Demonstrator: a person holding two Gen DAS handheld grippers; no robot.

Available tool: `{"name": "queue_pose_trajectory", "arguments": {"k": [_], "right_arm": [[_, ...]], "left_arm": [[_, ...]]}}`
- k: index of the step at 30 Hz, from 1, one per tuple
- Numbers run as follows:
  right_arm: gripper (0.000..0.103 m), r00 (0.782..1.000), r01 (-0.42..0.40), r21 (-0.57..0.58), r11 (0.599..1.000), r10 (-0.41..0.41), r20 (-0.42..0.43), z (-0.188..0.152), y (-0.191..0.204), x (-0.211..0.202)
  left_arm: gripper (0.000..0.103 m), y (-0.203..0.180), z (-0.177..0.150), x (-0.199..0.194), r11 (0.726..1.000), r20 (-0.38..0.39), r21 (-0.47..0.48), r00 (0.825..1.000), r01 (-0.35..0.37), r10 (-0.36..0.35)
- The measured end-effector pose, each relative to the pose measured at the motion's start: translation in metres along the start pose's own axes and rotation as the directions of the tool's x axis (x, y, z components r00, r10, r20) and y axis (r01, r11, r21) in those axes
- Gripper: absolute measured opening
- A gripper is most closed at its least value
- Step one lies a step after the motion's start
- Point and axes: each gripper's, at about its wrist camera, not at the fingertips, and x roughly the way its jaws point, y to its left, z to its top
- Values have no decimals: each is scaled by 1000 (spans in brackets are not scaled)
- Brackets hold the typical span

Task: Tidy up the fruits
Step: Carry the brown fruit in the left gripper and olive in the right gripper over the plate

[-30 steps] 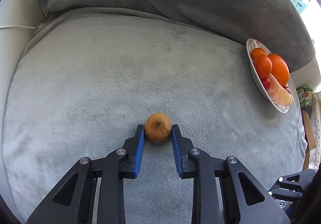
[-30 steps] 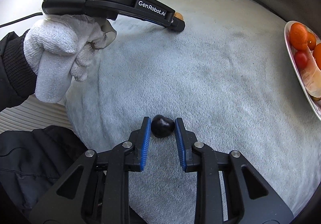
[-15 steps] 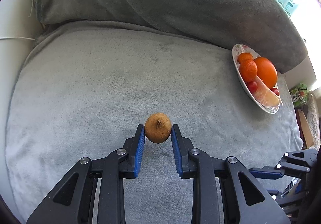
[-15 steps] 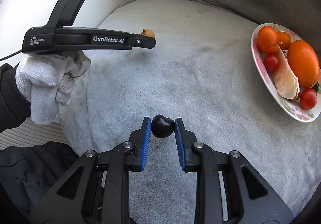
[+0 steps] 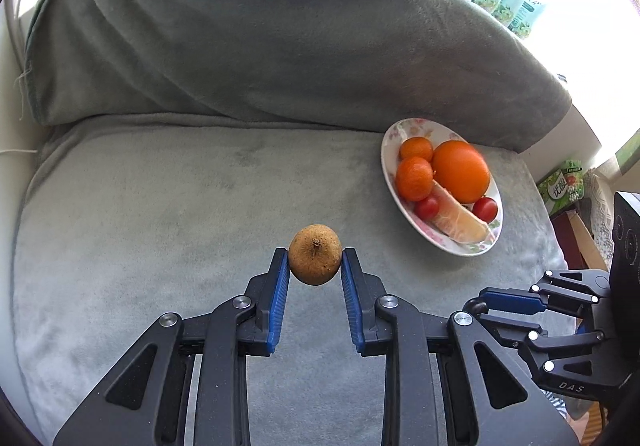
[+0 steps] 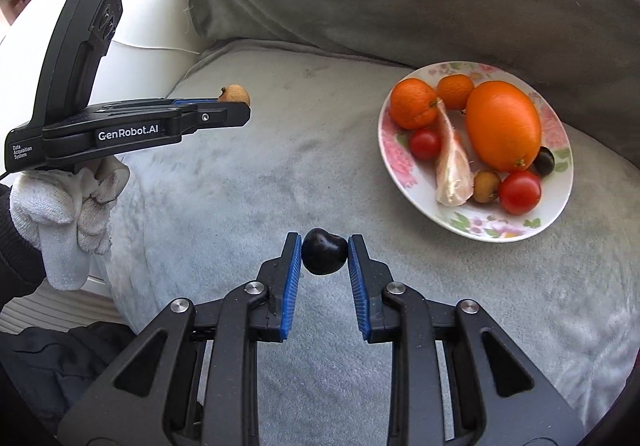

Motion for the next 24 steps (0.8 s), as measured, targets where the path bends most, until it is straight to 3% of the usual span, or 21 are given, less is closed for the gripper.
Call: {"name": "queue_pose_trajectory", "arguments": {"k": [9,24], "right_arm": [[25,997,56,65,996,-60,56,11,-35,-18],[25,985,131,162,978,-147,93,30,-96,-29]], "left_arm": [[25,-28,24,-3,996,20,75,999,46,-48],[25,-59,58,33,986,-13,133,995,100,-99]]}}
